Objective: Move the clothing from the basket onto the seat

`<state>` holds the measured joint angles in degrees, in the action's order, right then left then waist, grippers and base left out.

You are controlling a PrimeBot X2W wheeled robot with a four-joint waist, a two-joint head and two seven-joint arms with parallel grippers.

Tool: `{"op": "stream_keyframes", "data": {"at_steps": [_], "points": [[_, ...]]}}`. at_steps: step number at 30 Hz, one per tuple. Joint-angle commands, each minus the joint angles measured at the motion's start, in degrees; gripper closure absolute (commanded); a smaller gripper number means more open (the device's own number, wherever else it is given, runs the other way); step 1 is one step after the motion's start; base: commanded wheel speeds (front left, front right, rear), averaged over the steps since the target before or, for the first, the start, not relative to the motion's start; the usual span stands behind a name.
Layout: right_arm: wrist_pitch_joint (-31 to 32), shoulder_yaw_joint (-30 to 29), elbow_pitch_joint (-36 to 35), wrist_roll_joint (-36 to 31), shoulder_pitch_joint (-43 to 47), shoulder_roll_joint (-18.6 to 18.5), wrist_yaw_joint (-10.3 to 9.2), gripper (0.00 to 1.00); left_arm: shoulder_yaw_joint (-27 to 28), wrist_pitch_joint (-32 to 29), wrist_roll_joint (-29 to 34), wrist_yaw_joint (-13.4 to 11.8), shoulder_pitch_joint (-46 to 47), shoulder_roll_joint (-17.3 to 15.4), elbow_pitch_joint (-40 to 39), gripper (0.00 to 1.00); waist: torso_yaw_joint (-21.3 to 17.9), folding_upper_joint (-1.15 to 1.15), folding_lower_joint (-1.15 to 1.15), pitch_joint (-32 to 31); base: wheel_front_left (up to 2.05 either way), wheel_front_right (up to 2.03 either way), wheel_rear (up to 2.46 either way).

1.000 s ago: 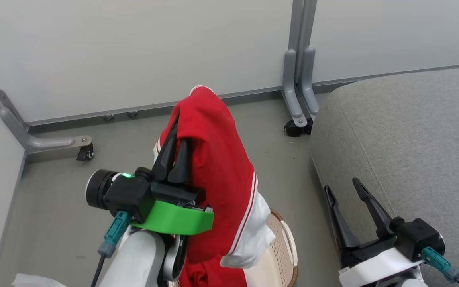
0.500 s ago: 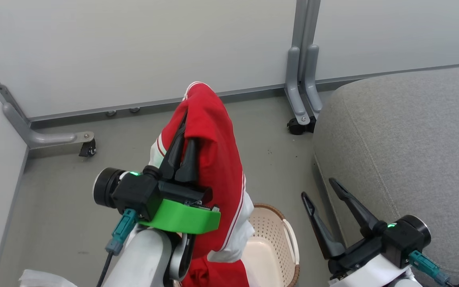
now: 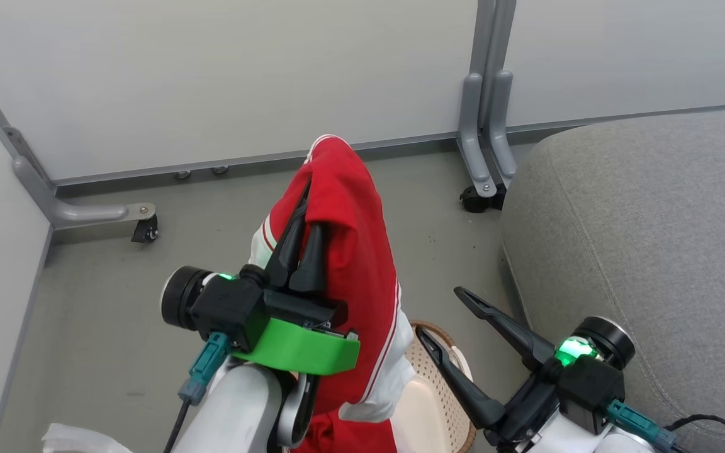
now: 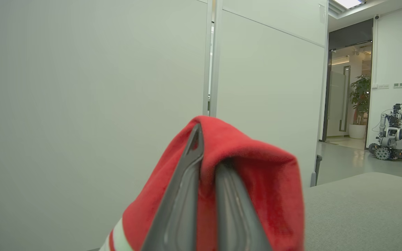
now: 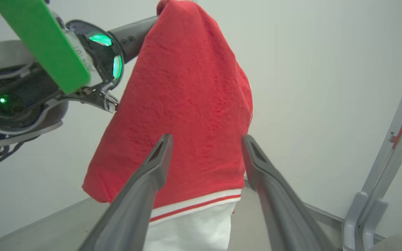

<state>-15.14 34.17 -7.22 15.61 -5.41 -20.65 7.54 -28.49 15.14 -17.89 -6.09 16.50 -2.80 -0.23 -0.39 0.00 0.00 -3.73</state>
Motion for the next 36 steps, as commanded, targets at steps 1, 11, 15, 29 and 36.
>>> {"op": "stream_keyframes", "data": {"at_steps": [1,11,15,29,36], "points": [[-0.01,0.83,0.28,-0.23,-0.94,-0.33,-0.1,0.0,-0.24,0.01,-0.31,-0.06,1.16,-0.17,-0.13,1.0,0.13,0.0,0.0,0.01,0.0,0.0,0.0],[-0.01,2.51,1.99,-0.38,-3.23,0.12,-0.1,0.0,-1.82,0.01,-0.7,-0.18,1.25,-0.17,-0.23,1.0,0.81,0.0,0.0,0.17,0.0,0.0,0.0],[-0.01,2.29,2.34,-0.05,-2.82,0.32,-0.1,0.0,-1.96,0.01,-0.64,-0.35,1.08,-0.17,-0.13,1.0,0.84,0.0,0.0,0.27,0.0,0.0,0.0],[-0.01,5.41,5.24,0.54,-6.45,1.18,-0.1,0.0,-5.58,0.01,-1.55,0.06,2.1,-0.17,0.19,1.0,1.26,0.0,0.0,0.36,0.0,0.0,0.0],[-0.01,6.87,7.38,0.6,-8.12,1.33,-0.1,0.0,-7.81,0.01,-1.86,-0.04,2.38,-0.17,0.39,1.0,2.06,0.0,0.0,0.33,0.0,0.0,0.0]]}}
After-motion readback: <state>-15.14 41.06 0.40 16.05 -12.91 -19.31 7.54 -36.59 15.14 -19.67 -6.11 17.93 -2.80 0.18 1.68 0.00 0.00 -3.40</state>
